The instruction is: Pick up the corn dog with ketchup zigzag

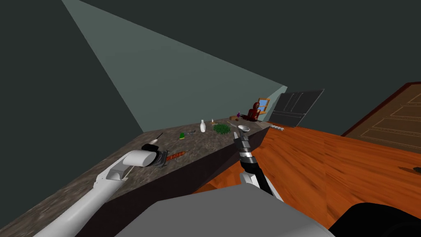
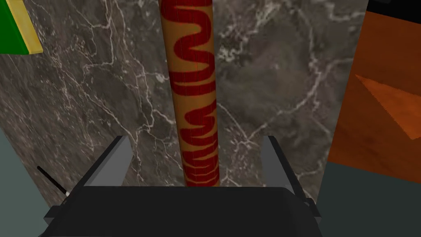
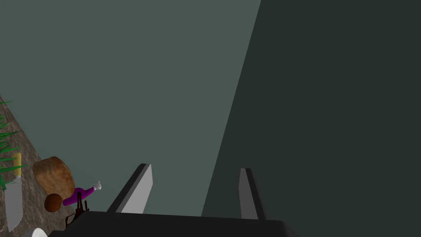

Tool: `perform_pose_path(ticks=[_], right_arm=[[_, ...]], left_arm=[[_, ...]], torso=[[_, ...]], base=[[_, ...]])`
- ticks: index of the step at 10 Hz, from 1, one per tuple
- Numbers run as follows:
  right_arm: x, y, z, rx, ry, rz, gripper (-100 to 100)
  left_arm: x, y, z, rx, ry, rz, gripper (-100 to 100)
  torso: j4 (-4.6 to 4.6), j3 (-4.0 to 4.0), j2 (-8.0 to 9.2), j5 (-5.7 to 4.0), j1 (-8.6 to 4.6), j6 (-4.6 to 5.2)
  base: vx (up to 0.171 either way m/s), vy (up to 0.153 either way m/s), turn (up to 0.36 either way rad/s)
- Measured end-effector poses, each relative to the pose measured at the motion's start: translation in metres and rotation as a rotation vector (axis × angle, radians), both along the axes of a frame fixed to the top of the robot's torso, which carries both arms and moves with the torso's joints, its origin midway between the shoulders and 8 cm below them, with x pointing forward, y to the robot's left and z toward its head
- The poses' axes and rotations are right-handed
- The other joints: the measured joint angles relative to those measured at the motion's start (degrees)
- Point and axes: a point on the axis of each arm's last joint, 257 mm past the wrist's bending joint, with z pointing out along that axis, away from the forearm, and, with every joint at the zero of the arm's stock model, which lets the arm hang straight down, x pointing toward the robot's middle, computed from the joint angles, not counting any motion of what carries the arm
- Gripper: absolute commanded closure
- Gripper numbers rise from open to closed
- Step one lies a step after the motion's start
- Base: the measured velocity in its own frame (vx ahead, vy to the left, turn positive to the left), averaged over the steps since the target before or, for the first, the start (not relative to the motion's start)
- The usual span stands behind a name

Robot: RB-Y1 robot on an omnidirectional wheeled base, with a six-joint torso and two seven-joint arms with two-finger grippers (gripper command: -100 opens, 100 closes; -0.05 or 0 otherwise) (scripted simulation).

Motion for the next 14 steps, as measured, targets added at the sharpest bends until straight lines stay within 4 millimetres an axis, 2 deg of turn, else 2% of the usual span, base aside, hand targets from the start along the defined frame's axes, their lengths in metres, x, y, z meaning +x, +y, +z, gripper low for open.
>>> perform_pose_path(ticks=[4, 5, 6, 14], right_arm=[[0.0, 0.0, 0.0, 0.0, 0.0, 0.0, 0], [0.0, 0.0, 0.0, 0.0, 0.0, 0.0, 0], [0.0, 0.0, 0.0, 0.0, 0.0, 0.0, 0], [0.0, 0.0, 0.0, 0.0, 0.0, 0.0, 0]], left_arm=[[-0.015, 0.014, -0.009, -0.004, 0.095, 0.051, -100], [-0.016, 0.015, -0.01, -0.004, 0.099, 0.052, 0], [-0.016, 0.015, -0.01, -0.004, 0.099, 0.052, -100], [-0.006, 0.044, -0.028, -0.009, 0.096, 0.145, -100]], torso=[[0.0, 0.01, 0.02, 0.02, 0.14, -0.01], [0.02, 0.07, 0.13, 0.04, 0.23, -0.02], [0.04, 0.11, 0.2, 0.06, 0.29, -0.02], [0.08, 0.25, 0.46, 0.11, 0.4, -0.03]], base=[[0.058, -0.048, -0.019], [0.0, 0.0, 0.0], [-0.035, 0.007, -0.153], [-0.055, 0.016, -0.12]])
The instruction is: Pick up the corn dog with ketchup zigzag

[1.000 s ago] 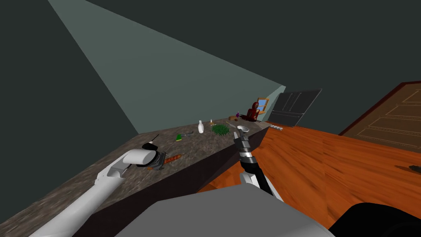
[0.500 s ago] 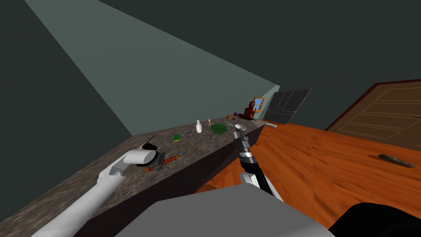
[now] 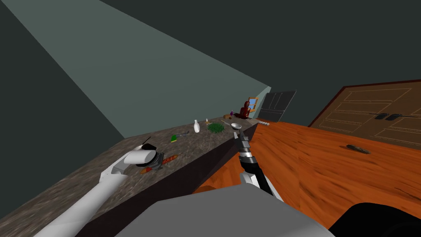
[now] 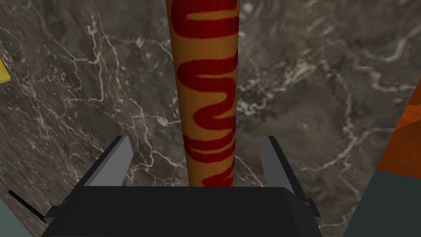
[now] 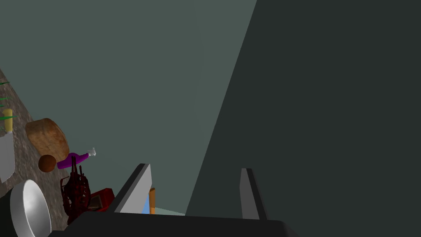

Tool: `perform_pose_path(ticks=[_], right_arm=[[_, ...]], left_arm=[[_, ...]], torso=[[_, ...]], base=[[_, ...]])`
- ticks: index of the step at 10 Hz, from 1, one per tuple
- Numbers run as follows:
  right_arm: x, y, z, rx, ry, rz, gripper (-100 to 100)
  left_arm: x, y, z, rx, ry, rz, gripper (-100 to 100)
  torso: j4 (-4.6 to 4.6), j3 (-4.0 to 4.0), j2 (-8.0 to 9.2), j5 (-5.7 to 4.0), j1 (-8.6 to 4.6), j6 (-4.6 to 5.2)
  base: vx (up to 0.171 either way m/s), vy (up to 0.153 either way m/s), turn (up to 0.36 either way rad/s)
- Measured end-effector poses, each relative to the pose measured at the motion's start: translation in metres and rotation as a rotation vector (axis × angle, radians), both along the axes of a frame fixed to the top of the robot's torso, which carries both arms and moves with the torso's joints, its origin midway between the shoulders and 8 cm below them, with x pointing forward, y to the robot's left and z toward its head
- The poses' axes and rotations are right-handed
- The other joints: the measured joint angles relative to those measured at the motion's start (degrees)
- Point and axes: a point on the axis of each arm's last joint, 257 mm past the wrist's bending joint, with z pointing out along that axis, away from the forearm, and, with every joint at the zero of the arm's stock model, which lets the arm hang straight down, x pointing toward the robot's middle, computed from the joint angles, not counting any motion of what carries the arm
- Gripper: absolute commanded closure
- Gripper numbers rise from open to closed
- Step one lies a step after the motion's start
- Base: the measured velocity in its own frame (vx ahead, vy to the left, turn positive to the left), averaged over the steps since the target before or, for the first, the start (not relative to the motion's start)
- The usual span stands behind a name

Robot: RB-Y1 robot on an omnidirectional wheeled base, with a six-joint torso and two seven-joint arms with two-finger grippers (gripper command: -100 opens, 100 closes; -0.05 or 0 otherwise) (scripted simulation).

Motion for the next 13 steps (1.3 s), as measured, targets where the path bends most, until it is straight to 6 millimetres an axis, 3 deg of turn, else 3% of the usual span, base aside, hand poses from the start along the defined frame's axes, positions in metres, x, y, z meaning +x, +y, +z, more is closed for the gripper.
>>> perform_pose_path(ticks=[1, 2, 6, 7, 8, 13], right_arm=[[0.0, 0.0, 0.0, 0.0, 0.0, 0.0, 0], [0.0, 0.0, 0.0, 0.0, 0.0, 0.0, 0], [0.0, 0.0, 0.0, 0.0, 0.0, 0.0, 0], [0.0, 0.0, 0.0, 0.0, 0.0, 0.0, 0], [0.0, 0.0, 0.0, 0.0, 0.0, 0.0, 0], [0.0, 0.0, 0.0, 0.0, 0.0, 0.0, 0]], left_arm=[[0.001, 0.004, -0.001, 0.0, 0.0, 0.012, -100], [0.002, 0.004, -0.002, 0.001, -0.001, 0.013, 100], [0.002, 0.004, -0.001, 0.0, -0.002, 0.013, 100], [0.002, 0.004, -0.001, 0.0, -0.001, 0.013, 0], [0.002, 0.004, -0.001, 0.0, -0.001, 0.013, 100], [-0.005, -0.018, 0.01, -0.001, 0.0, -0.051, 100]], torso=[[-0.04, -0.04, -0.04, 0.06, 0.04, 0.02], [-0.07, -0.1, -0.15, 0.07, 0.04, 0.0], [-0.12, -0.21, -0.32, 0.07, 0.04, 0.02], [-0.12, -0.21, -0.32, 0.07, 0.04, 0.01], [-0.12, -0.21, -0.32, 0.06, 0.03, 0.01], [-0.13, -0.3, -0.5, 0.01, -0.09, 0.02]], base=[[-0.026, 0.004, -0.024], [-0.005, 0.001, 0.005], [0.0, 0.0, 0.0], [0.0, 0.0, 0.0], [0.057, -0.002, 0.18], [0.066, -0.02, 0.139]])
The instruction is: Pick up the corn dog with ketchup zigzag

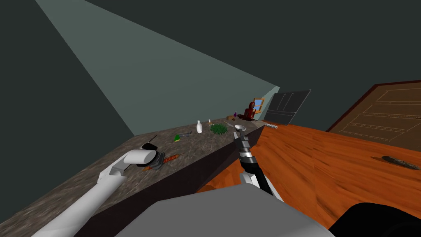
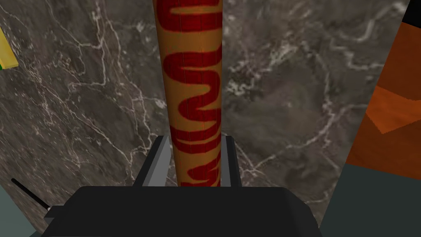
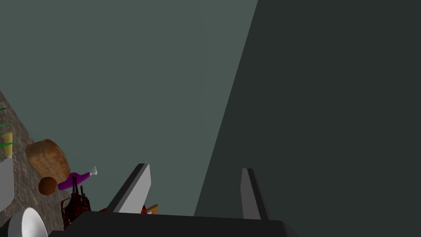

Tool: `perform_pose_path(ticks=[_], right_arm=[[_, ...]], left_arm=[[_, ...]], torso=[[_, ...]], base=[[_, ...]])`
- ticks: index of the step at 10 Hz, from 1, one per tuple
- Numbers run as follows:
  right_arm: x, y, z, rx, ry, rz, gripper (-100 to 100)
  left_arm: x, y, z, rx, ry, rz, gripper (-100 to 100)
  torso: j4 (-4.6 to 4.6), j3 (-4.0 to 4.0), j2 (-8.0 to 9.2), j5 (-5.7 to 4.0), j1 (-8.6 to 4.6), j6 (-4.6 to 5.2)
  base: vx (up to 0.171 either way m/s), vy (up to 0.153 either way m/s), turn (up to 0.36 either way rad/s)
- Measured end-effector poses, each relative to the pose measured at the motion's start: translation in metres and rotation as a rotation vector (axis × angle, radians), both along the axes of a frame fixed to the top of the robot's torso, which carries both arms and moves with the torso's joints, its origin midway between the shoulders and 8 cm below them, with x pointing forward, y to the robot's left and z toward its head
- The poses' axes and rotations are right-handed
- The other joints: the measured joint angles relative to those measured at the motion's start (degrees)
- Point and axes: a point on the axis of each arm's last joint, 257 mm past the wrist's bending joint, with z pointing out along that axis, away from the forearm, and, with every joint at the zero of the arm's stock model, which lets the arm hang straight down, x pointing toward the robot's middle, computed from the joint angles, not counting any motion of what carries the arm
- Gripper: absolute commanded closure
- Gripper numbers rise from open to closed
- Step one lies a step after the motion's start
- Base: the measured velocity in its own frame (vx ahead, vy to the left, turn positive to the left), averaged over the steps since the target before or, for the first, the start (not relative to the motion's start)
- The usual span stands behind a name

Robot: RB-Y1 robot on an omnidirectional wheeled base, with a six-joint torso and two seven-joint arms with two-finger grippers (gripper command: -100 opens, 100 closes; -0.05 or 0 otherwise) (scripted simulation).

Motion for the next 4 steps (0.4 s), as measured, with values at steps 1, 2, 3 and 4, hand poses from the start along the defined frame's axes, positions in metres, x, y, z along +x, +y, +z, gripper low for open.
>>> perform_pose_path(ticks=[1, 2, 3, 4], right_arm=[[0.0, 0.0, 0.0, 0.0, 0.0, 0.0, 0], [0.0, 0.0, 0.0, 0.0, 0.0, 0.0, 0], [0.0, 0.0, 0.0, 0.0, 0.0, 0.0, 0], [0.0, 0.0, 0.0, 0.0, 0.0, 0.0, 0]], left_arm=[[-0.001, -0.0029, 0.0023, 0.0, 0.0, -0.011, 100], [-0.0029, -0.0064, 0.0045, 0.0, 0.0, -0.023, 100], [-0.0044, -0.0097, 0.0065, 0.001, 0.002, -0.035, 100], [-0.0048, -0.01, 0.0066, 0.001, 0.003, -0.036, 0]], torso=[[0.01, 0.02, 0.04, 0.0, 0.01, -0.01], [0.01, 0.04, 0.07, 0.0, 0.04, -0.02], [0.02, 0.04, 0.07, 0.0, 0.03, -0.01], [0.02, 0.07, 0.12, 0.01, 0.06, 0.02]], base=[[0.041, -0.01, 0.113], [0.044, -0.012, 0.105], [0.02, -0.008, 0.021], [0.0, 0.0, 0.0]])
